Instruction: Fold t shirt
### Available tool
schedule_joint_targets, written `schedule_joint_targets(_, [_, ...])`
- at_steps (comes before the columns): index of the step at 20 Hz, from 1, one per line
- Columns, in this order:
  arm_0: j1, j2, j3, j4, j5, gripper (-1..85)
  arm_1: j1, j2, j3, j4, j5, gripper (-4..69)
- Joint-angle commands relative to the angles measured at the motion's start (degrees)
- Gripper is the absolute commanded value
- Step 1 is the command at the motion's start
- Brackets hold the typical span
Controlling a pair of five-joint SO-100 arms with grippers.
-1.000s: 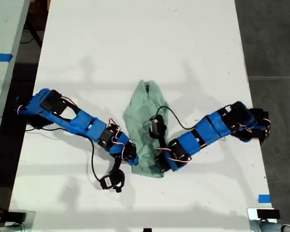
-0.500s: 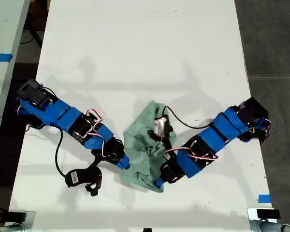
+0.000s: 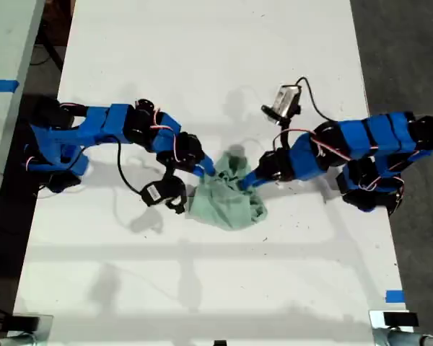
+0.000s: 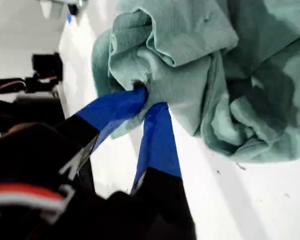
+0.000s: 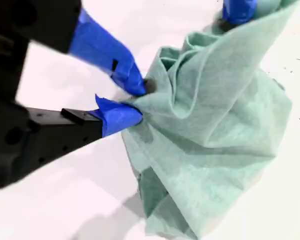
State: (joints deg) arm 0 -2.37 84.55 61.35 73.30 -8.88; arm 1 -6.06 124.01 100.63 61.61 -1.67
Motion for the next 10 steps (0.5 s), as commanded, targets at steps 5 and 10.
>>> schedule_joint_targets(5, [-13.7,17.1,1.1,6.6,4.5,22.1,19.1,63.3,38.0,-1.7,-14.8,21.9])
schedule_joint_targets(10, [-20.0,35.2,12.1,5.7,6.9,17.0,19.9,70.3,39.8,-0.3,-18.2,21.5])
